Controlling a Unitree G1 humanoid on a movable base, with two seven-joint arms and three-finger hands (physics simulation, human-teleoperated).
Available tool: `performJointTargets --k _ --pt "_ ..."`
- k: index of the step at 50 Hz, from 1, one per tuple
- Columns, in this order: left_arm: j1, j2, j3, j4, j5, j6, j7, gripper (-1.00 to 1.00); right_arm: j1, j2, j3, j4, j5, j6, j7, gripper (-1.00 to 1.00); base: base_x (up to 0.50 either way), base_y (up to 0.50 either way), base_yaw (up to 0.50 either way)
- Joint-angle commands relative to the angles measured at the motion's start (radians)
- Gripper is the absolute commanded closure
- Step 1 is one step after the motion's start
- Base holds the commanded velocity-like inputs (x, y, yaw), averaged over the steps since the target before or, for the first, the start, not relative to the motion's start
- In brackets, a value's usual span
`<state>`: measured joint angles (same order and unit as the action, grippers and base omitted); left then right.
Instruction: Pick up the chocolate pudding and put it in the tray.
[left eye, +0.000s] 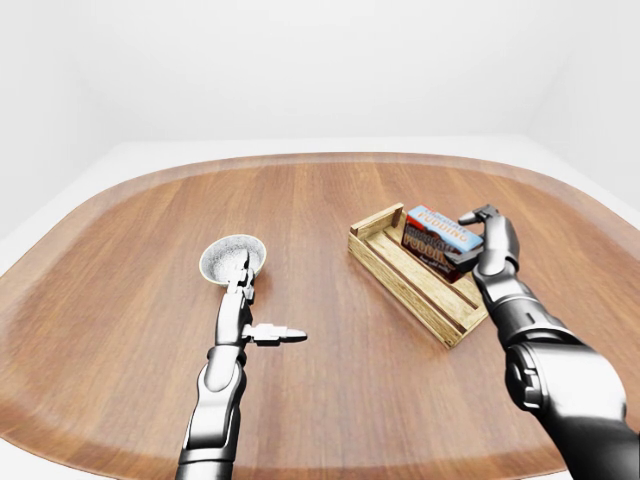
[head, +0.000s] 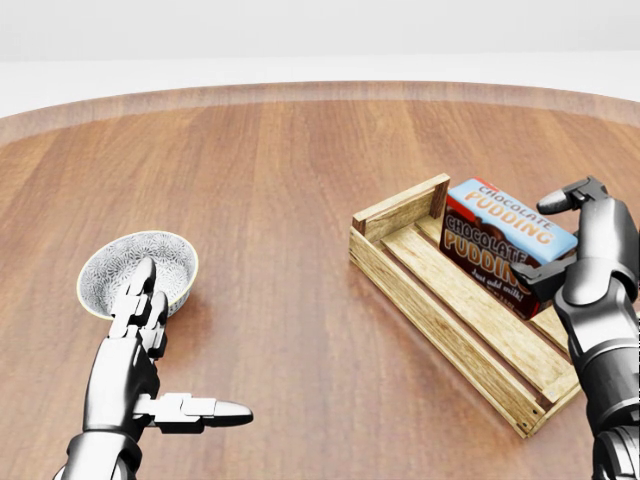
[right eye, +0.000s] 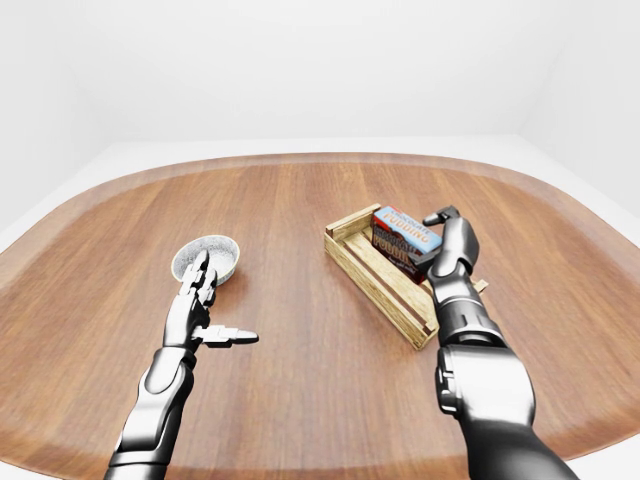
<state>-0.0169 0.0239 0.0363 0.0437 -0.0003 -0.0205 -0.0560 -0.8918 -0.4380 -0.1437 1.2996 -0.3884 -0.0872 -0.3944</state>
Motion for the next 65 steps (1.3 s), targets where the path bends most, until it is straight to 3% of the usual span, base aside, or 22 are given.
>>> performJointTargets --k 1,21,44,65 --pt "-0.003 -0.001 0.003 -0.008 -0.007 0.013 0.002 -1.00 -0.001 0.011 -0.005 0.014 0.011 0.000 -0.052 1.00 0.00 0.00 0.00" --pt "-0.003 0.000 0.003 -0.009 -0.008 0.016 0.003 -1.00 0.033 0.022 -0.018 0.026 0.024 0.000 -0.114 1.00 0.00 0.00 0.00" --pt "-0.003 0.000 0.001 0.003 -0.005 0.002 0.001 -1.00 0.078 0.039 -0.031 0.035 0.049 0.000 -0.126 1.00 0.00 0.00 0.00" --pt "0.005 -0.001 -0.001 -0.009 -0.003 0.005 -0.002 -1.00 0.106 0.049 -0.038 0.042 0.051 0.000 -0.129 1.00 0.00 0.00 0.00"
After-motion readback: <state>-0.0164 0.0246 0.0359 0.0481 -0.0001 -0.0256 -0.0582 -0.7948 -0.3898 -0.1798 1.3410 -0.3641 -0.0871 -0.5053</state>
